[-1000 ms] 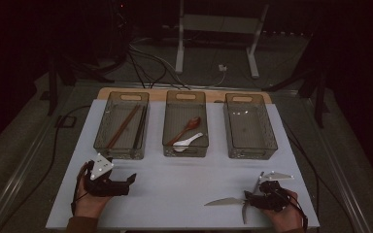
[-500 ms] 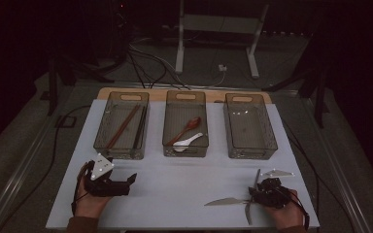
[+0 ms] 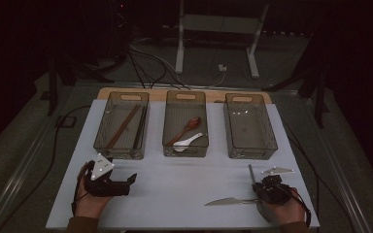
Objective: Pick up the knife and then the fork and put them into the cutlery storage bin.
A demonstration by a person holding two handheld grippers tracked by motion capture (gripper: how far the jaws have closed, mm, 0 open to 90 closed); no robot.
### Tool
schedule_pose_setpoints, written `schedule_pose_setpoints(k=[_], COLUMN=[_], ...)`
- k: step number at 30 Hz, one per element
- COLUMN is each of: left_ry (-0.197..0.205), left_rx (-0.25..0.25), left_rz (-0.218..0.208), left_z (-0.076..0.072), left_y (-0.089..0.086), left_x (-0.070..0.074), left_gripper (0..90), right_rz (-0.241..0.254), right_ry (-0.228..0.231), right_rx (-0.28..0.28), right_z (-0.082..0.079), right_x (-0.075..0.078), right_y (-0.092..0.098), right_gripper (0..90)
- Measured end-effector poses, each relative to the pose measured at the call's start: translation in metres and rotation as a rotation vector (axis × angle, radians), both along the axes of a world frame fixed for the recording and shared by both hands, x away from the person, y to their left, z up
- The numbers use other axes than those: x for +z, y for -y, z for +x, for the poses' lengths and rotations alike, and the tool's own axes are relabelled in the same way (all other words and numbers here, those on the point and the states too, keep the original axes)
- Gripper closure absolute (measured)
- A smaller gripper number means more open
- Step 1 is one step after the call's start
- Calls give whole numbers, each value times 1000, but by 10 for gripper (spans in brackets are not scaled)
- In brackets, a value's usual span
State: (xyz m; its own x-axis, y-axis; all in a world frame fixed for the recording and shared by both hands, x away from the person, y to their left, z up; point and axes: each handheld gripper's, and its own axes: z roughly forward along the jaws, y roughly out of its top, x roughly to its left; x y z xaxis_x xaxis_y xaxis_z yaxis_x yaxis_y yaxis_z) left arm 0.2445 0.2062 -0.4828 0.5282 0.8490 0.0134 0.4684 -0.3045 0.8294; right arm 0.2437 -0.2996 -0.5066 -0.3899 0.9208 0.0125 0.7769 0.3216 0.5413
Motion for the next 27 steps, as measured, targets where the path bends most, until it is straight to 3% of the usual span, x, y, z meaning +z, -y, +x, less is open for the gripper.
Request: schedule_pose_setpoints(k=[19,27], left_ry=[-2,-3], left_rx=[-1,1], left_rz=[-3,-6], left_z=[1,1], left_y=[1,1], left_x=[-1,-1], left_gripper=[17,17], right_rz=[31,64], right_ry=[7,-22], right_rx=[-7,-27], right_z=[1,4], right_x=[-2,-1], right_y=[6,9], right_gripper=[867,875])
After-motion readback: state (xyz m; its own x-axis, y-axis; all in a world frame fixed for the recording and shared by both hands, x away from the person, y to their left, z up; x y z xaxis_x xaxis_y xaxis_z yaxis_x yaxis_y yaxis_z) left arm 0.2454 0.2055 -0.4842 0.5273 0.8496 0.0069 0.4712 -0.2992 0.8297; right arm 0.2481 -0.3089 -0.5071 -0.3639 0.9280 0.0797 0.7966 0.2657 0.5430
